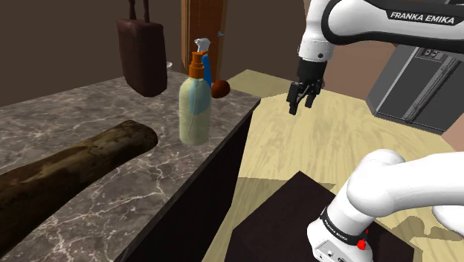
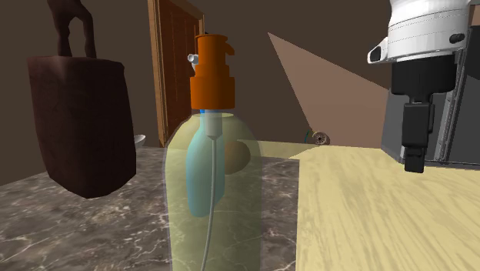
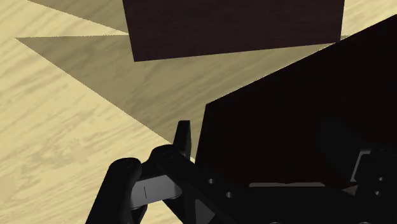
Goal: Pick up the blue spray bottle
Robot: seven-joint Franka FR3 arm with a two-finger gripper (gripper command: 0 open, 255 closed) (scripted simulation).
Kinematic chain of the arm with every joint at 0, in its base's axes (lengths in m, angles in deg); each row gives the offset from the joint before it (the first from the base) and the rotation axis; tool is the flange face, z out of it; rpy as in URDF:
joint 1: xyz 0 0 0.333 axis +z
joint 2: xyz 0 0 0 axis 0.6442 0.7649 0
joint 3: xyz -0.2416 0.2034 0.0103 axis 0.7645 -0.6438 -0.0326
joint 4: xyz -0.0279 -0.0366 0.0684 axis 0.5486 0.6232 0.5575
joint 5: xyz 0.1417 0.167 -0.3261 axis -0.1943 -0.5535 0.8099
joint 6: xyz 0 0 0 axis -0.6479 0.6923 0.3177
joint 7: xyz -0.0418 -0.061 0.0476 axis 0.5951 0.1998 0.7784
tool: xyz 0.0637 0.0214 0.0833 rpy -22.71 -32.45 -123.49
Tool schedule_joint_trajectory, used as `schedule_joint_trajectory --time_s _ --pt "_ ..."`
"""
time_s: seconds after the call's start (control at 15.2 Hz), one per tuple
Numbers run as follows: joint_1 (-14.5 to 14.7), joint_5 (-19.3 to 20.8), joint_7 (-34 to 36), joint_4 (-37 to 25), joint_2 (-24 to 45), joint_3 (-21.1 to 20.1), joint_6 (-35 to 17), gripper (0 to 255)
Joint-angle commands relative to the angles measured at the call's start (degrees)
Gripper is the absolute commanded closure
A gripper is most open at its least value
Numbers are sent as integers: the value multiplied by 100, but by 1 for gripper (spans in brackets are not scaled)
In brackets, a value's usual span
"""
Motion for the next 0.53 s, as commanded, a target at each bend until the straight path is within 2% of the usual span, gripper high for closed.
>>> schedule_joint_trajectory --time_s 0.0,0.46 --pt "0 0 0 0 0 0 0 0" --pt "-256 -521 2287 -436 428 -1323 -587 0"
